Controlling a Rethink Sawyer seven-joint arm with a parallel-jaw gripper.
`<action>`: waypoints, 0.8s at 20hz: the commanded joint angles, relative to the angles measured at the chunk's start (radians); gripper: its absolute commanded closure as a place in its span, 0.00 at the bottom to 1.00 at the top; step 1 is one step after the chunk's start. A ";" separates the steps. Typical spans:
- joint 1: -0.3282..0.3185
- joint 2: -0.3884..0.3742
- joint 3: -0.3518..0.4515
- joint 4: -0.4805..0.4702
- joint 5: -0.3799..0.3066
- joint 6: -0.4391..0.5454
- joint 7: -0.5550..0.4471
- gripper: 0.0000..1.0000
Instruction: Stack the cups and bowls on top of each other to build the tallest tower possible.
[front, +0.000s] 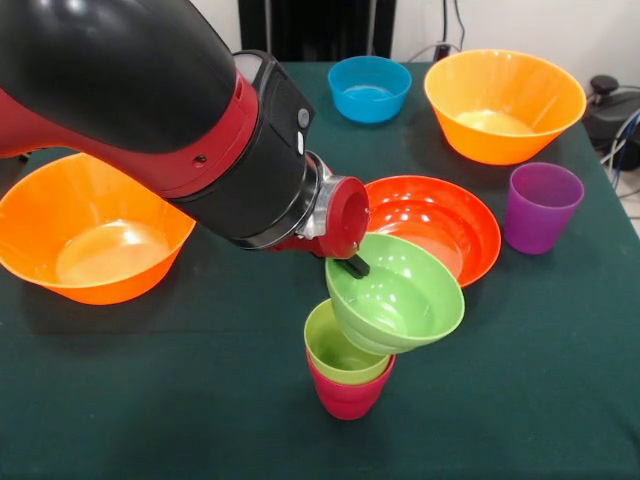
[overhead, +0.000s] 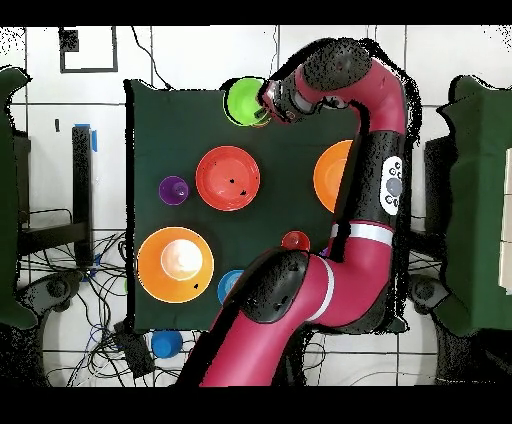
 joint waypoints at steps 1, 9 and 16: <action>0.006 -0.023 0.040 0.020 -0.074 0.030 -0.127 1.00; -0.013 -0.040 0.000 0.100 -0.048 -0.046 -0.156 1.00; -0.023 -0.072 -0.025 0.193 -0.031 -0.119 -0.158 1.00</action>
